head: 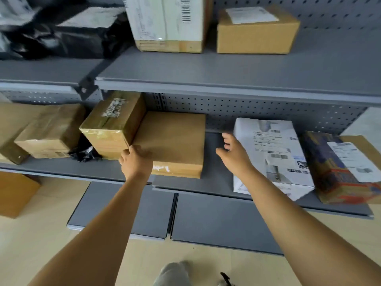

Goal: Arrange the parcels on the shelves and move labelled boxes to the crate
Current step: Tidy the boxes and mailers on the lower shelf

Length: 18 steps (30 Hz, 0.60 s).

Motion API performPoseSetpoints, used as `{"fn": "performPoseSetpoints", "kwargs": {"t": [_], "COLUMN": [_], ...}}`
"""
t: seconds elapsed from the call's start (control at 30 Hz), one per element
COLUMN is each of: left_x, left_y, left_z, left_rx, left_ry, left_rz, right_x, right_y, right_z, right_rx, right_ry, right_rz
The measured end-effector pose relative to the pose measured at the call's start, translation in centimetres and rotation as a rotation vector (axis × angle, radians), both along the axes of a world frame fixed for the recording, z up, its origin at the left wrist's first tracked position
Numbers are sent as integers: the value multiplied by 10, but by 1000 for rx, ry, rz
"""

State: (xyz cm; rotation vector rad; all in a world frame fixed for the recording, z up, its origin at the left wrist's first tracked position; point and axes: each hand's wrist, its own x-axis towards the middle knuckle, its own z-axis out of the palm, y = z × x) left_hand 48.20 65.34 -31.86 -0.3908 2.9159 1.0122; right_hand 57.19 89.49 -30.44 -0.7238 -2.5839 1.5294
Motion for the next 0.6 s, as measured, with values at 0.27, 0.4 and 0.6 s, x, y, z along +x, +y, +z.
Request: {"fn": "performPoseSetpoints", "kwargs": {"t": [0.27, 0.4, 0.6], "left_x": [-44, -61, -58], "left_y": [-58, -69, -83], "left_z": [-14, -17, -16], "left_rx": [374, 481, 841], "left_ry": [-391, -541, -669], "left_rz": [-75, -79, -82], "right_x": [-31, -29, -8], "right_y": [-68, -76, -73], "right_z": [-35, -35, -29], "right_rx": [-258, -292, -512], "right_ry": [-339, -290, -144], "right_rz": [-86, -241, -386]}}
